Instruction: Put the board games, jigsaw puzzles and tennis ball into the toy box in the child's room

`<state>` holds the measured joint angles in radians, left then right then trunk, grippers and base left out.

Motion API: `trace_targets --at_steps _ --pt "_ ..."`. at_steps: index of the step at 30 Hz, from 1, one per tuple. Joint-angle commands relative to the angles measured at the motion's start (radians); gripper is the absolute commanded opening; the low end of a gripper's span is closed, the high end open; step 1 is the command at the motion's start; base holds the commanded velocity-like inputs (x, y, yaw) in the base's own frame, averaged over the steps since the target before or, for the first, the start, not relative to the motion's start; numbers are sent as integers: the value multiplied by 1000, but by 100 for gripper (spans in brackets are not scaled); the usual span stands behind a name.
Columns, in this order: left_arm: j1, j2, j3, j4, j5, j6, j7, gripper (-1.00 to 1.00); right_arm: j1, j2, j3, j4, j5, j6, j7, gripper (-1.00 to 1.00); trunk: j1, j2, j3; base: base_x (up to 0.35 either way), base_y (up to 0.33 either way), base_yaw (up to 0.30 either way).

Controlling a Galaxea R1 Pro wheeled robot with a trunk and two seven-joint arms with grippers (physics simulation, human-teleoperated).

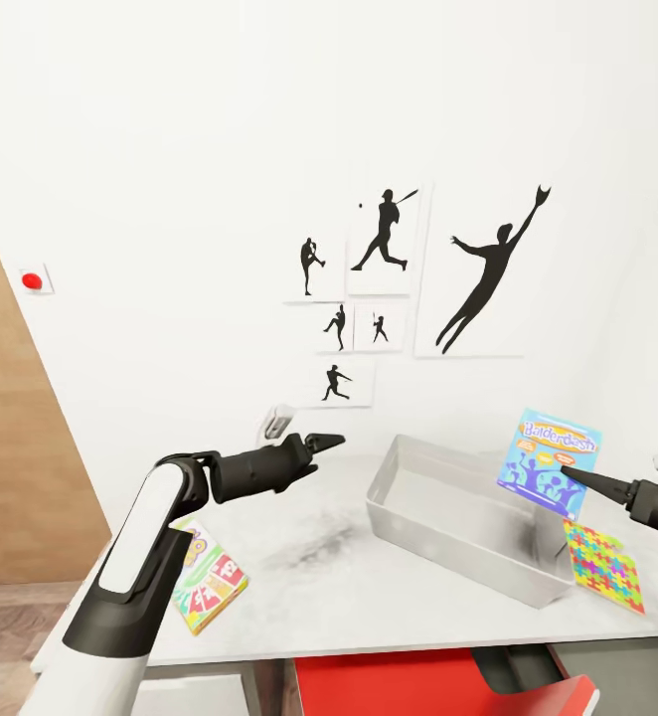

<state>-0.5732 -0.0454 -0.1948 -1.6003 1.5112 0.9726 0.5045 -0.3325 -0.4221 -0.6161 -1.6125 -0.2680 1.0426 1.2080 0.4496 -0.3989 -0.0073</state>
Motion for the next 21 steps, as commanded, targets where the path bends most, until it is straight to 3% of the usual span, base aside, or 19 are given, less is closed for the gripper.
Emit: trace_targets --at_steps 1,4,5,6,7,8,12,13,15,16,21 --pt "0 1 3 -1 11 2 9 100 -7 0 5 0 4 5 -2 -100 0 -1 -1 0 0 0" --pt "0 8 17 -1 12 2 8 100 -69 3 61 8 15 5 -52 -100 0 -1 -1 0 0 0" --pt "0 8 17 -1 12 2 8 100 -69 3 61 8 15 5 -52 -100 0 -1 -1 0 0 0" --pt "0 17 38 -1 15 3 7 100 -143 7 139 33 18 5 -112 -100 0 -1 -1 0 0 0" --pt "0 21 50 -1 16 3 7 100 -184 9 184 60 18 5 -143 -100 0 -1 -1 0 0 0" --pt "0 21 50 -1 16 3 7 100 -184 9 184 60 18 5 -143 -100 0 -1 -1 0 0 0" --pt "0 34 100 -1 19 7 7 100 -375 34 350 288 18 5 -225 -100 0 -1 -1 0 0 0" --pt "0 39 118 0 20 10 8 100 -482 61 404 436 17 5 -247 -100 0 -1 -1 0 0 0" --pt "0 46 131 0 21 12 8 100 -577 88 441 581 19 5 -261 -100 0 -1 -1 0 0 0" --pt "0 46 131 0 21 12 8 100 -577 88 441 581 19 5 -261 -100 0 -1 -1 0 0 0" --pt "0 63 147 0 22 14 9 100 -723 133 489 859 24 5 -282 -100 0 -1 -1 0 0 0"
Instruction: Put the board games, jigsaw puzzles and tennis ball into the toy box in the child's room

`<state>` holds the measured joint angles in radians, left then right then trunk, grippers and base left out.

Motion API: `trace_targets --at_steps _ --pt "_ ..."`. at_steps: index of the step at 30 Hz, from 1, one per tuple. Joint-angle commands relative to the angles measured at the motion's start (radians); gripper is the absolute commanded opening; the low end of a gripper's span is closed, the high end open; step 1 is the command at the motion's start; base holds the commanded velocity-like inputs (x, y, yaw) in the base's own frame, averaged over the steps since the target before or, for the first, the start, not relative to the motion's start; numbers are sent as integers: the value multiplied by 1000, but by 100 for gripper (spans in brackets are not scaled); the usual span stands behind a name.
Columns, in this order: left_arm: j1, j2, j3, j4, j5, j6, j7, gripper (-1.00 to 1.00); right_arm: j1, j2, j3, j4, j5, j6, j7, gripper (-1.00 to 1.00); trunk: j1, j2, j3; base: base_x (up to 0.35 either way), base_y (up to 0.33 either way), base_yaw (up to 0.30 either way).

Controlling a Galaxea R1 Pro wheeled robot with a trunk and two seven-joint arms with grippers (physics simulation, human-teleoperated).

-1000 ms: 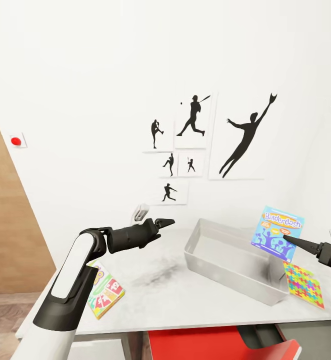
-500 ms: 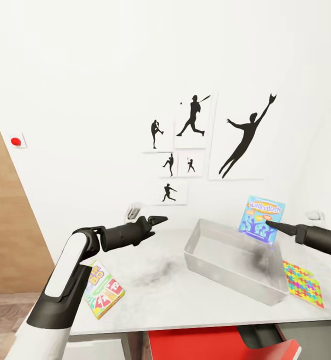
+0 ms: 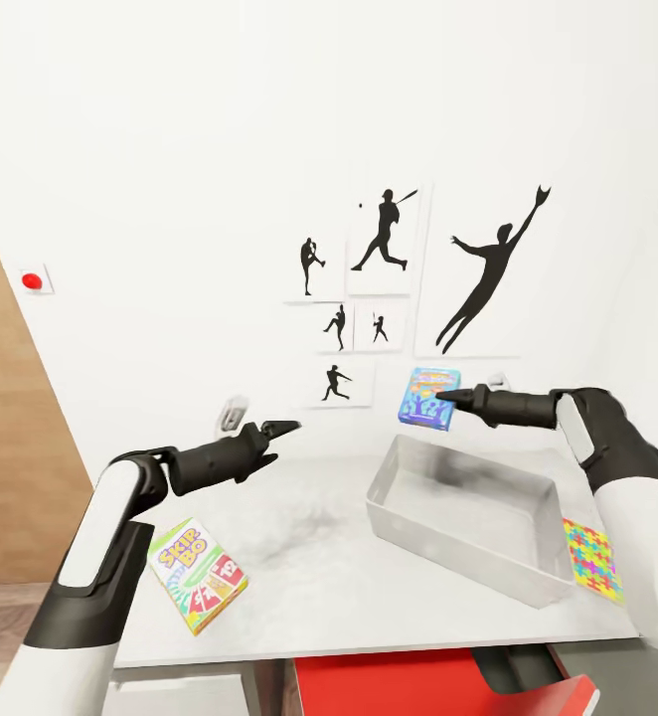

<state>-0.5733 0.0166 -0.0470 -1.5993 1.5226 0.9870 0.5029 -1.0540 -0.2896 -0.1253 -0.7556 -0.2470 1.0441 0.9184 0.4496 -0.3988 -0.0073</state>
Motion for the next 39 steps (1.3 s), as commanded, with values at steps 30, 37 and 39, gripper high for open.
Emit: trace_targets --at_steps 30,37,39 --pt "-1 9 5 9 13 1 14 100 -105 4 7 333 -4 3 -6 -100 0 -1 -1 0 0 0" --pt "-1 9 4 10 12 1 14 100 -105 -12 4 366 -4 3 -6 -100 0 -1 -3 0 0 0" --pt "-1 9 4 10 12 1 14 100 -105 -12 4 373 -4 3 -6 -100 0 -1 -5 0 0 0"
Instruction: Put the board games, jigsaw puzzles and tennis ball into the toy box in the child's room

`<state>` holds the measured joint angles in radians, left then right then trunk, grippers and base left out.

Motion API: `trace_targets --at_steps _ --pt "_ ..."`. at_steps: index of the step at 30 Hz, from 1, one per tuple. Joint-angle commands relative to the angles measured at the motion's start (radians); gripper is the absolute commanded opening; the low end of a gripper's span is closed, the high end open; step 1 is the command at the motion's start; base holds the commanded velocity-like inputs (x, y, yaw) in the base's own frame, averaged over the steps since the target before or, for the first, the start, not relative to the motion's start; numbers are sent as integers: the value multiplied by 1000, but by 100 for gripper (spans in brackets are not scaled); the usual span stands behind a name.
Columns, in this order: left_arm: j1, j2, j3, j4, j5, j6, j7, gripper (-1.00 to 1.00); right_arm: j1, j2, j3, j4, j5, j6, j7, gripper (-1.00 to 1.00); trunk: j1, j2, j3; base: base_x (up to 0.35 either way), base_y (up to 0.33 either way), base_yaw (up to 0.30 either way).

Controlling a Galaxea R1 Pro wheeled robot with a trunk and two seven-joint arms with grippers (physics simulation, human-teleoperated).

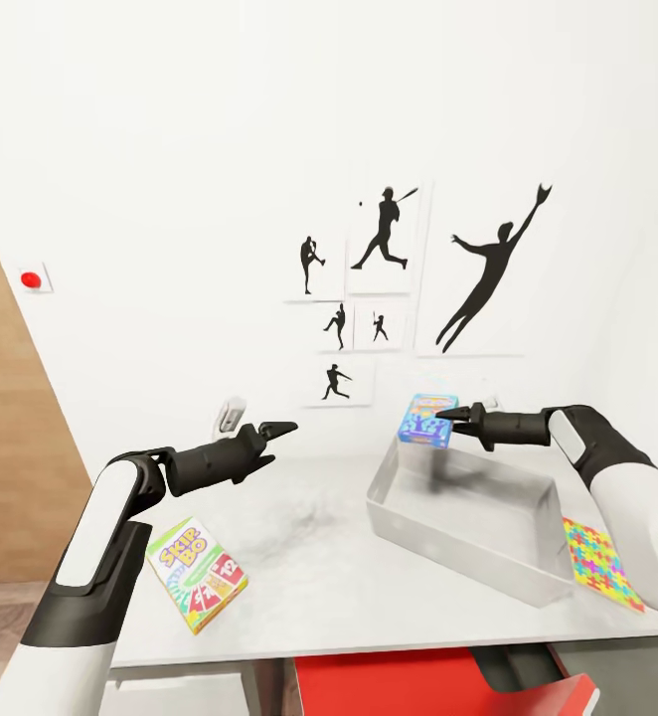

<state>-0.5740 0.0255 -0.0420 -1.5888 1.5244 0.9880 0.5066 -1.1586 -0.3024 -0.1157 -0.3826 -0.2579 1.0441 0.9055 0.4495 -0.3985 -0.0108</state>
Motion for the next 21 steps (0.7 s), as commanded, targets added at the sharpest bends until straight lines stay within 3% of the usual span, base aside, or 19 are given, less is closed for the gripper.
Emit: trace_targets --at_steps 1,21 --pt "0 1 -1 -1 11 0 10 100 -1 0 -6 7 6 3 7 -100 0 -1 -2 0 0 0" --pt "-1 0 -2 0 10 0 10 100 -2 4 -6 48 6 3 7 -100 0 -1 -32 0 0 0"
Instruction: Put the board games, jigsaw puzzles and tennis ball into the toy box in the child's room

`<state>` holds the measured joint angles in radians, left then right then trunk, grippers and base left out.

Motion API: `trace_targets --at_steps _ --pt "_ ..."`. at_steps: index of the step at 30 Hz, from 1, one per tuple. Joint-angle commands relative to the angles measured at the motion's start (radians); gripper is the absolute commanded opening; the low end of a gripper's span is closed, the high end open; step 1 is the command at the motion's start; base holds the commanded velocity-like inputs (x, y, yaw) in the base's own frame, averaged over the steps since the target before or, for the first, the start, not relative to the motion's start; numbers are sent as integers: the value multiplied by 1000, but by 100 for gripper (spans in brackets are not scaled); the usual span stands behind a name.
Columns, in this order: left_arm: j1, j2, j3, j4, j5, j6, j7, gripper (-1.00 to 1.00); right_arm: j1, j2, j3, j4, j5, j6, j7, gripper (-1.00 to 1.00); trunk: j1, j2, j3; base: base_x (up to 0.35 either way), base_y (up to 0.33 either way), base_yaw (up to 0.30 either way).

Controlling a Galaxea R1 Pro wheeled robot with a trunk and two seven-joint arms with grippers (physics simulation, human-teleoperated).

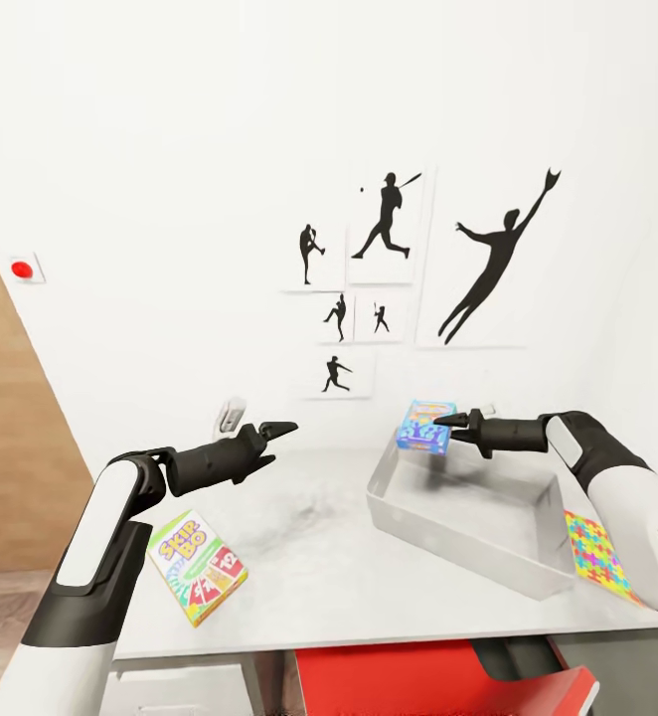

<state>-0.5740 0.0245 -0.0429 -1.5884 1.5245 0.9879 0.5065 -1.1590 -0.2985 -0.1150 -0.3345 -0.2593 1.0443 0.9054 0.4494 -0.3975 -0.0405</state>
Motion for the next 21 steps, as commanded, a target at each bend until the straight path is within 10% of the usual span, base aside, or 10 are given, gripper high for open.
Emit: trace_targets --at_steps 1,21 --pt "-1 0 -1 -1 10 0 10 100 -1 1 -6 1 8 3 7 -100 1 -3 -4 0 0 0" --pt "-28 -15 -5 -10 21 0 1 100 0 -2 -7 2 8 3 7 -100 1 -3 -36 0 0 0"
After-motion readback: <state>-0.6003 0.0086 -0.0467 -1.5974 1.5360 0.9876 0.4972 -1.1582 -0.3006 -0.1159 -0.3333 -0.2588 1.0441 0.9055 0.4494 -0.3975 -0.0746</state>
